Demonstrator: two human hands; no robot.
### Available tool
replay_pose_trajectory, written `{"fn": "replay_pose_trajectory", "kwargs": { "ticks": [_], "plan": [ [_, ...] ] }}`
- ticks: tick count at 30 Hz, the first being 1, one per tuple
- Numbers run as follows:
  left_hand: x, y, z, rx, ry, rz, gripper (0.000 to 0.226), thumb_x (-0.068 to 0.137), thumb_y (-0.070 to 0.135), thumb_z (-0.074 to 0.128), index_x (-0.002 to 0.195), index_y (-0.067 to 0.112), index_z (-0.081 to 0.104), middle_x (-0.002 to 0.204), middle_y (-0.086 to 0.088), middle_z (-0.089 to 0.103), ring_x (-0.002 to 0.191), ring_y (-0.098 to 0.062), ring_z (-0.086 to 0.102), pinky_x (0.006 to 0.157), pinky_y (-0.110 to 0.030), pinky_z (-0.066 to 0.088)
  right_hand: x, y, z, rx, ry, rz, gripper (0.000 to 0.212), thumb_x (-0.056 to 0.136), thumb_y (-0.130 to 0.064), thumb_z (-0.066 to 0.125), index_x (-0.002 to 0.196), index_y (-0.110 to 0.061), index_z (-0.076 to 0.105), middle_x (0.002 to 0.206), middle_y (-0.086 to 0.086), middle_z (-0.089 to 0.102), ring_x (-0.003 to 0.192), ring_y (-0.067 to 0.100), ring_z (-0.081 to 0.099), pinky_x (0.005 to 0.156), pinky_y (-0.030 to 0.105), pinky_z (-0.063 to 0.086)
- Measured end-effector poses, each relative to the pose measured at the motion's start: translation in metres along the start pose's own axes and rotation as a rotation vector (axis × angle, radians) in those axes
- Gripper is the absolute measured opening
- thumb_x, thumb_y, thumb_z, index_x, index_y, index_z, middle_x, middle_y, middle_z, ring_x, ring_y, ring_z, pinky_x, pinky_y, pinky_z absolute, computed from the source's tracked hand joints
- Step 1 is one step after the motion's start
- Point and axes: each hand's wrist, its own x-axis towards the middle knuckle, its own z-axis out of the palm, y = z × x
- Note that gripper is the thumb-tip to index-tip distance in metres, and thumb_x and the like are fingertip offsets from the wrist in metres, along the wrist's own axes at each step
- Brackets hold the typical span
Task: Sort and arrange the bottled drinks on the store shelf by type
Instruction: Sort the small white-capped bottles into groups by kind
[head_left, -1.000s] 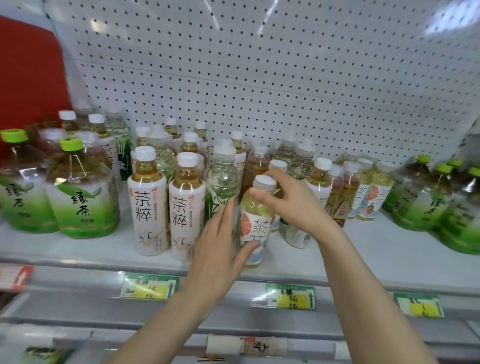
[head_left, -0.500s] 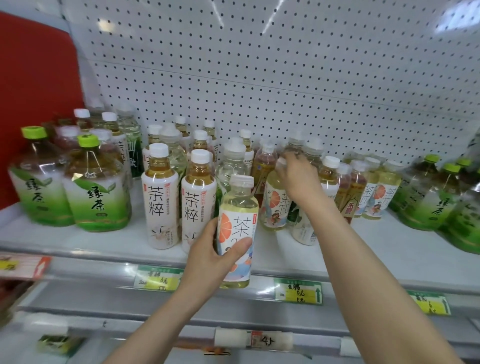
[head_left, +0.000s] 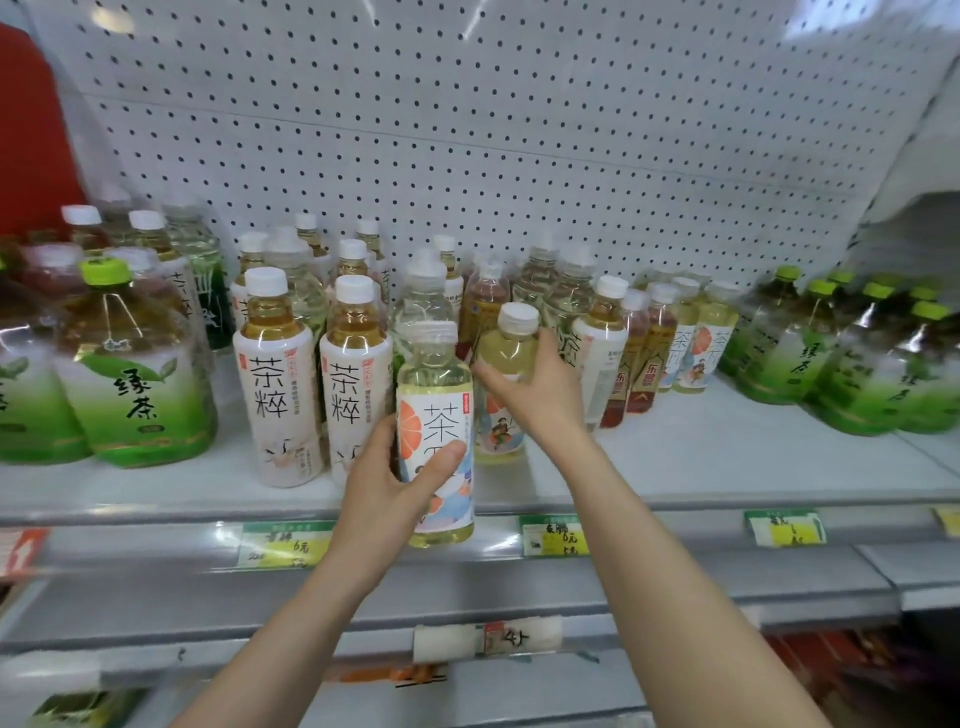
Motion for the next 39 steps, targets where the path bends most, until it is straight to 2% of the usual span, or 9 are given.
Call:
{"fn": "replay_pose_trajectory", "kwargs": {
  "ticks": [2, 5, 9, 16, 19, 23, 29, 35, 39],
  "plan": [
    [0.001, 0.004, 0.002, -0.038, -0.005, -0.005, 0.047, 0.069, 0.050, 0.079, 0.111, 0.043, 0.057, 0.109, 0.011, 0.071, 0.096, -0.008, 0.070, 0.071, -0.026, 0.057, -0.006, 0.002, -0.010, -0.005, 0.074, -0.029, 0.059, 0.079, -0.051, 0.073, 0.125, -0.023, 0.049, 0.110, -0.011, 0.065, 0.096, 0.008, 0.062, 0.083, 0.030, 0.051],
    [0.004, 0.013, 0.010, -0.067, -0.023, 0.002, 0.043, 0.071, 0.043, 0.078, 0.109, 0.037, 0.059, 0.104, 0.011, 0.073, 0.092, -0.010, 0.071, 0.067, -0.023, 0.057, -0.016, 0.005, -0.044, 0.002, 0.135, -0.021, 0.057, 0.079, -0.052, 0.072, 0.123, -0.025, 0.049, 0.099, -0.017, 0.062, 0.093, 0.008, 0.061, 0.074, 0.023, 0.047],
    [0.011, 0.020, 0.035, -0.077, -0.067, 0.016, 0.048, 0.069, 0.047, 0.079, 0.110, 0.035, 0.060, 0.101, 0.013, 0.074, 0.089, -0.011, 0.072, 0.066, -0.025, 0.056, -0.025, 0.024, -0.097, 0.008, 0.179, 0.004, 0.054, 0.077, -0.048, 0.075, 0.118, -0.033, 0.044, 0.091, -0.028, 0.061, 0.087, 0.001, 0.064, 0.083, 0.033, 0.053],
    [0.024, 0.016, 0.108, -0.074, -0.058, 0.035, 0.054, 0.061, 0.054, 0.079, 0.109, 0.036, 0.060, 0.102, 0.015, 0.073, 0.091, -0.010, 0.072, 0.071, -0.028, 0.058, 0.003, 0.102, -0.185, -0.062, 0.349, 0.067, 0.057, 0.078, -0.043, 0.073, 0.126, -0.033, 0.044, 0.094, -0.020, 0.065, 0.090, 0.014, 0.067, 0.084, 0.040, 0.055],
    [0.028, 0.013, 0.146, -0.096, -0.023, 0.028, 0.046, 0.068, 0.043, 0.081, 0.108, 0.035, 0.060, 0.100, 0.015, 0.073, 0.090, -0.012, 0.072, 0.070, -0.028, 0.058, 0.034, 0.143, -0.203, -0.177, 0.320, 0.074, 0.064, 0.078, -0.045, 0.072, 0.132, -0.032, 0.040, 0.092, -0.011, 0.064, 0.090, 0.022, 0.067, 0.082, 0.042, 0.055],
    [0.034, 0.009, 0.184, -0.050, 0.025, 0.041, 0.062, 0.058, 0.056, 0.076, 0.114, 0.035, 0.059, 0.103, 0.014, 0.073, 0.092, -0.010, 0.071, 0.076, -0.033, 0.058, 0.076, 0.187, -0.203, -0.187, 0.284, 0.078, 0.076, 0.078, -0.049, 0.073, 0.141, -0.026, 0.038, 0.105, 0.000, 0.066, 0.100, 0.028, 0.065, 0.088, 0.045, 0.052],
    [0.034, 0.000, 0.222, -0.004, 0.120, 0.053, 0.060, 0.057, 0.056, 0.072, 0.112, 0.036, 0.059, 0.102, 0.014, 0.073, 0.092, -0.010, 0.071, 0.075, -0.032, 0.059, 0.123, 0.205, -0.176, -0.251, 0.227, -0.019, 0.098, 0.072, -0.073, 0.064, 0.147, -0.022, 0.027, 0.109, 0.008, 0.068, 0.102, 0.030, 0.063, 0.084, 0.040, 0.050],
    [0.033, -0.004, 0.243, 0.053, 0.186, 0.045, 0.054, 0.062, 0.051, 0.076, 0.111, 0.035, 0.059, 0.101, 0.017, 0.072, 0.090, -0.007, 0.071, 0.070, -0.026, 0.059, 0.135, 0.211, -0.167, -0.310, 0.181, -0.085, 0.092, 0.082, -0.067, 0.056, 0.147, -0.011, 0.025, 0.141, 0.014, 0.045, 0.128, 0.033, 0.044, 0.093, 0.045, 0.042],
    [0.042, -0.001, 0.256, 0.073, 0.140, 0.028, 0.047, 0.069, 0.041, 0.077, 0.112, 0.037, 0.059, 0.100, 0.020, 0.072, 0.091, -0.005, 0.070, 0.070, -0.026, 0.059, 0.132, 0.207, -0.178, -0.365, 0.179, -0.110, 0.084, 0.086, -0.070, 0.043, 0.141, -0.007, 0.032, 0.138, 0.016, 0.043, 0.123, 0.035, 0.043, 0.095, 0.044, 0.040]
  ]
}}
